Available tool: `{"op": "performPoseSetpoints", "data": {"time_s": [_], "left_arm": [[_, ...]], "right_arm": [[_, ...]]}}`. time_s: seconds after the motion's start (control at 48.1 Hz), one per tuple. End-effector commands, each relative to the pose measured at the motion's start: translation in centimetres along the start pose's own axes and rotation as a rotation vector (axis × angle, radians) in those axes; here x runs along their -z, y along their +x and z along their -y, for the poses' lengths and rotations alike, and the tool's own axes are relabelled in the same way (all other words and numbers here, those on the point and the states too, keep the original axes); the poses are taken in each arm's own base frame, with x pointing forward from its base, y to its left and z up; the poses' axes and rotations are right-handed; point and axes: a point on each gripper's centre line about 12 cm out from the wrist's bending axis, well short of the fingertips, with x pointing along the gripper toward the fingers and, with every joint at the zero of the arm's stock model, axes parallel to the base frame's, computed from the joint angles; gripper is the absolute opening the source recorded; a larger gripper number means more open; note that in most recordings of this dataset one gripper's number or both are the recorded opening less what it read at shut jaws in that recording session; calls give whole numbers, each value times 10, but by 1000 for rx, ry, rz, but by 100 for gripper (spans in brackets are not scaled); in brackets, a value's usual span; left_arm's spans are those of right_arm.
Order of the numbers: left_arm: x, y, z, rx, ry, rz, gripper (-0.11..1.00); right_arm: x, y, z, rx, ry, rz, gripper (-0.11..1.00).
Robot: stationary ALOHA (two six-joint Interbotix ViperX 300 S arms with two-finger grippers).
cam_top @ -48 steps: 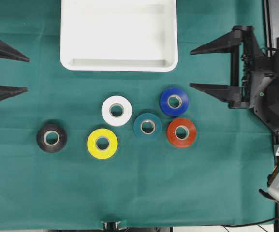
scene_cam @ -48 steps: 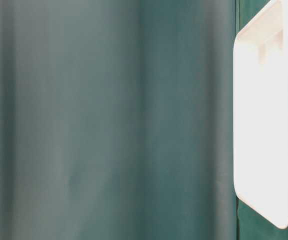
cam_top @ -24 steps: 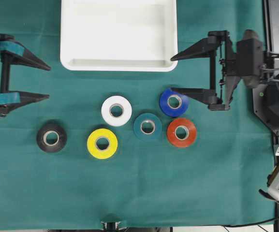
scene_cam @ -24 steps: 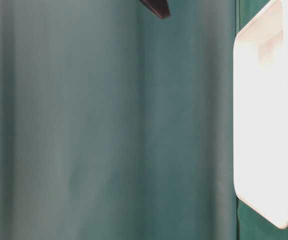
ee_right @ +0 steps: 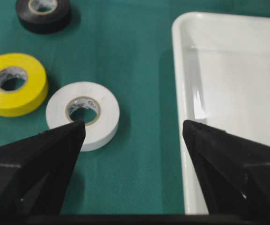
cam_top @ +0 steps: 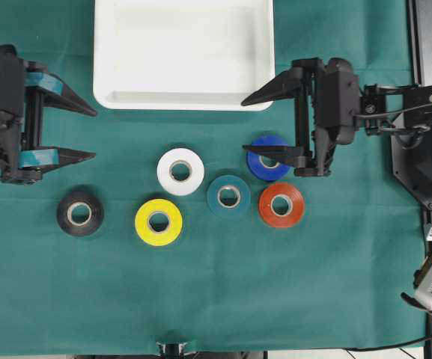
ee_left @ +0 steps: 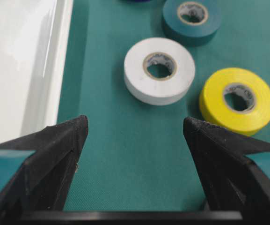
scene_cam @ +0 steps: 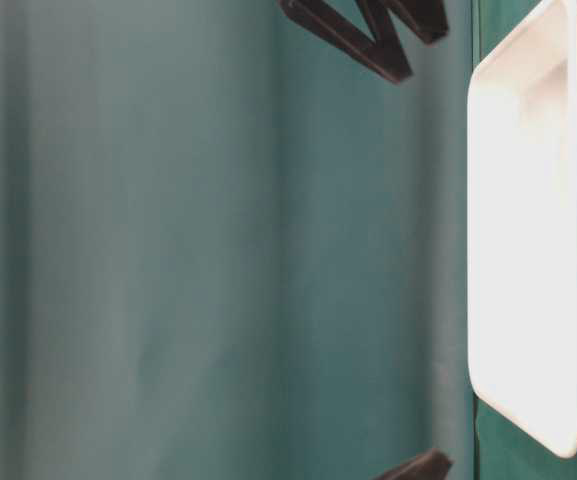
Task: Put the tape alternately from left to right into the white case.
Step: 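Lower the right gripper onto the white tape roll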
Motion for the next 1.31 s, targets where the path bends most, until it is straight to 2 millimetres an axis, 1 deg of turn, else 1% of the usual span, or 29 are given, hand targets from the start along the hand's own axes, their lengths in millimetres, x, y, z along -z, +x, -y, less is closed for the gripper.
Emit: {"op": "performPoseSetpoints", "data": {"time_s": [0.0,0.187,0.499,0.686,0.977,1.164,1.289], "left_arm": [[-9,3,1,4,0,21,92],[-7,5,1,3,-2,6,92],[-6,5,1,3,-2,4,92],[-7,5,1,3,-2,6,92],[-8,6,2,3,-2,1,92],[-8,6,1,2,-2,-3,92],[-8,6,1,3,-2,-2,92]], "right_arm": [[-9,6,-3,-8,-3,12,81],[-6,17,-3,-6,-7,-37,81],[-9,20,-6,-12,-15,-50,81],[-5,29,-20,-49,-36,-82,81],[2,54,-42,-89,-69,-204,81],[3,65,-47,-93,-75,-252,81],[3,66,-47,-94,-78,-255,81]]}}
